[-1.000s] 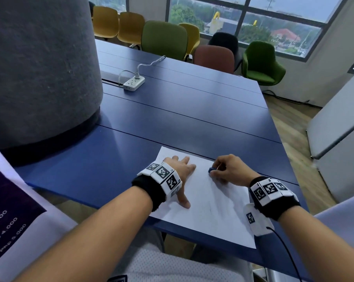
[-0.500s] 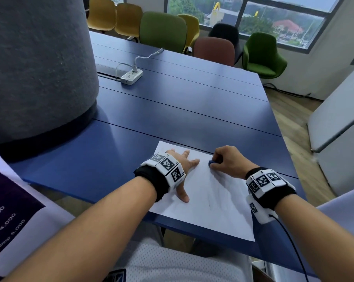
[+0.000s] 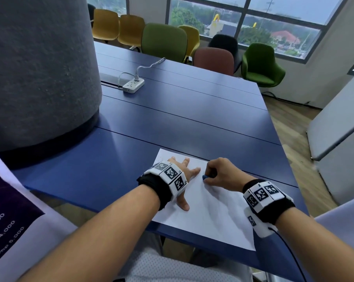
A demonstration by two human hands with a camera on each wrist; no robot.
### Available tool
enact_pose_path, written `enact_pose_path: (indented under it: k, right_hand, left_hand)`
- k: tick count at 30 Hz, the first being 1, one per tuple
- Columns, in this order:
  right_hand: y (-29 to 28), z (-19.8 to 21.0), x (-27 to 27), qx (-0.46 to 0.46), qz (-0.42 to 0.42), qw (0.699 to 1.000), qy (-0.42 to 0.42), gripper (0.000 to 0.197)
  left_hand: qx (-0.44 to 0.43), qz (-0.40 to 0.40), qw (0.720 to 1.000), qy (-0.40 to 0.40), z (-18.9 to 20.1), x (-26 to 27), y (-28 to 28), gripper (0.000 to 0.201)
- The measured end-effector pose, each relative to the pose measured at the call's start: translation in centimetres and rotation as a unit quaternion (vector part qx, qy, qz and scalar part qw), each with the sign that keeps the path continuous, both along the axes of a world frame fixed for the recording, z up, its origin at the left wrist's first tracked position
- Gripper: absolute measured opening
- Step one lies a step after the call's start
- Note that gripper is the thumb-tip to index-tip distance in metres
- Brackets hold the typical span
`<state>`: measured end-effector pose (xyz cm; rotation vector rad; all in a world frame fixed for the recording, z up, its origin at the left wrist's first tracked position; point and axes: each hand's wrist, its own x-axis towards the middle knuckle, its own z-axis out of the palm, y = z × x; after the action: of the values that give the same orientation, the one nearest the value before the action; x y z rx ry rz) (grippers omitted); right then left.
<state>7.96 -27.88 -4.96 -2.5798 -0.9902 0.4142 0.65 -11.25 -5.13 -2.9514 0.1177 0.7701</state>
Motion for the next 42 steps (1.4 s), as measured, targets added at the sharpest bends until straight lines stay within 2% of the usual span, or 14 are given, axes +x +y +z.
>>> enact_pose_path:
  k: [3, 6, 11, 16, 20, 25, 30, 35, 39, 42]
  right_hand:
    - [-0.1, 0.4, 0.9, -0.010, -0.023, 1.000, -0.004, 0.013]
    - [-0.2, 0.1, 1.5, 0.001, -0.062, 0.997, -0.045, 0.018]
    - [0.3, 0.6, -0.1, -0.026, 0.026, 0.999, 0.019, 0.017]
    - [0.3, 0.6, 0.6, -0.010, -0.013, 1.000, -0.011, 0.022]
    - [0.2, 0.6, -0.6, -0.024, 0.035, 0.997, 0.058, 0.016]
    - [0.1, 0.5, 0.7, 0.009, -0.028, 1.000, 0.000, 0.018]
    - [0.1, 0.5, -1.0, -0.025, 0.047, 0.997, 0.052, 0.020]
    - [0.3, 0.5, -0.1, 0.014, 0.002, 1.000, 0.022, 0.025]
    - [0.3, 0.7, -1.8, -0.027, 0.063, 0.994, 0.086, 0.015]
    - [0.5, 0.9, -1.1, -0.012, 0.046, 0.998, 0.051, 0.014]
  left_hand:
    - [0.006, -0.006, 1.000, -0.002, 0.0, 0.0, 0.0, 0.136]
    - [0.003, -0.004, 1.000, -0.007, -0.2, 0.1, -0.1, 0.136]
    - [-0.012, 0.006, 1.000, -0.007, -0.4, 0.1, 0.1, 0.135]
    - [-0.012, 0.004, 1.000, -0.013, -0.8, 0.1, 0.1, 0.136]
    - [-0.011, 0.009, 1.000, -0.009, -0.7, 0.1, 0.1, 0.136]
    - [-0.012, 0.005, 1.000, -0.012, -0.9, 0.2, 0.1, 0.136]
    - [-0.010, 0.008, 1.000, -0.009, -0.8, 0.2, 0.1, 0.136]
    - [-0.009, 0.002, 1.000, -0.011, -0.8, 0.3, 0.1, 0.136]
    - [-0.010, 0.008, 1.000, -0.007, -0.9, 0.3, 0.1, 0.137]
    - [-0.006, 0.003, 1.000, -0.012, -0.9, 0.3, 0.1, 0.136]
